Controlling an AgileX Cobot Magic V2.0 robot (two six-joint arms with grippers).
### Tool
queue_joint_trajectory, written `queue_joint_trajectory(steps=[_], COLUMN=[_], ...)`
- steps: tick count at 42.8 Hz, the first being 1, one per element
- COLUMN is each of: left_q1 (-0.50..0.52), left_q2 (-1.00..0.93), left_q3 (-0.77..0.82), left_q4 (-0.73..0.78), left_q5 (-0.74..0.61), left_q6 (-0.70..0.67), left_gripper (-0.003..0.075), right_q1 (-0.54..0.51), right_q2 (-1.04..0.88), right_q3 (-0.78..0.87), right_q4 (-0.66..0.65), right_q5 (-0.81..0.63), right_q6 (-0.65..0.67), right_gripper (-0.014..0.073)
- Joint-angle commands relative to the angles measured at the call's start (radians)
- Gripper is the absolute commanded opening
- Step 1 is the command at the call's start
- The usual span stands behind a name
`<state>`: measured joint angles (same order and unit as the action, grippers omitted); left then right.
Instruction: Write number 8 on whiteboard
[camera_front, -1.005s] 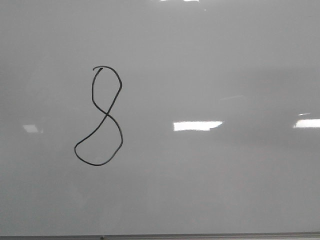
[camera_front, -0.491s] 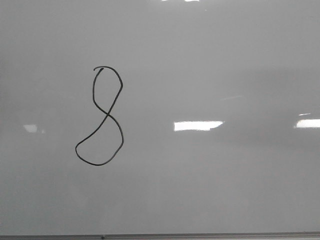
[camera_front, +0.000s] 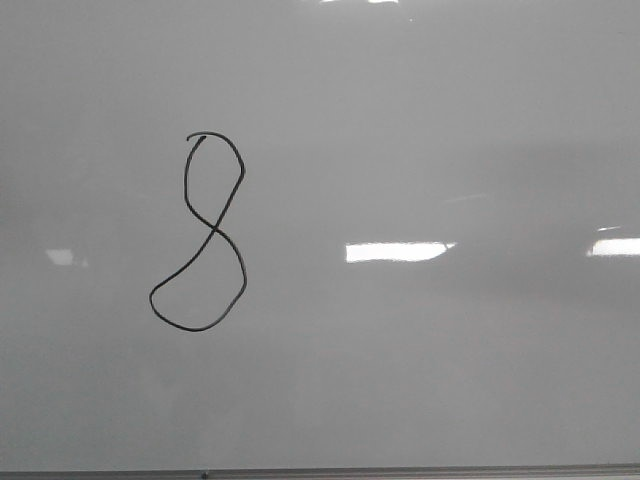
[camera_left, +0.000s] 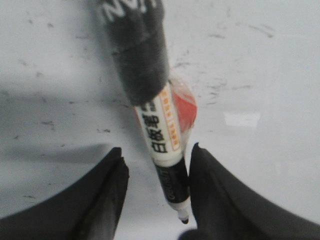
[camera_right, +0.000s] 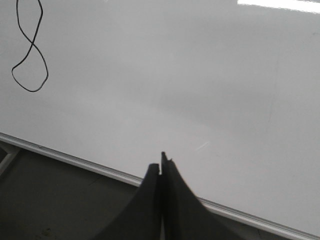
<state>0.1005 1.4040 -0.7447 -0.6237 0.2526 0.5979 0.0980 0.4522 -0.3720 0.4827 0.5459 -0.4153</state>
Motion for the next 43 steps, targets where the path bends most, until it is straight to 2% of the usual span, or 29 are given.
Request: queue_joint_trajectory(steps=[1,6,15,20,24,33,43], left_q1=[0.009,0.011,0.009,0.009,0.009,0.009,0.009], left_q2=[-0.056,-0.090,-0.236,-0.360,-0.478,-0.729,-0.897], left_q3=[-0.030,-0.030,-0.030,0.001,0.051,0.172,0.201], left_q4=[-0.005,-0.005,0.001,0.001,0.001,0.001,0.001], left_q5=[-0.017,0.034,0.101,0.125,0.128,0.128,0.138], left_q6=[-0.002,-0.002,0.000,0.000,0.000,0.000,0.000], left_gripper=[0.0384,0.0450,0.0440,0.0373,0.0285,-0.0008,-0.0021], right_q1=[-0.007,-0.007,-0.007,-0.007,-0.007,-0.007,-0.007], right_q2=[0.003,0.003,0.003,0.003,0.003,0.003,0.003], right_q3=[-0.027,-0.027,-0.027,-0.027,-0.027,-0.027,-0.027], right_q4=[0.010,0.010,0.011,0.011,0.011,0.011,0.011], right_q5=[-0.071,-0.072,-0.072,-0.071,-0.071,-0.071,-0.071], right_q6=[-0.006,-0.006,-0.006,-0.006,-0.006,-0.006,-0.006], right_gripper=[-0.0056,-0.0056,-0.0056,-0.0056,-0.0056,-0.0056,-0.0056])
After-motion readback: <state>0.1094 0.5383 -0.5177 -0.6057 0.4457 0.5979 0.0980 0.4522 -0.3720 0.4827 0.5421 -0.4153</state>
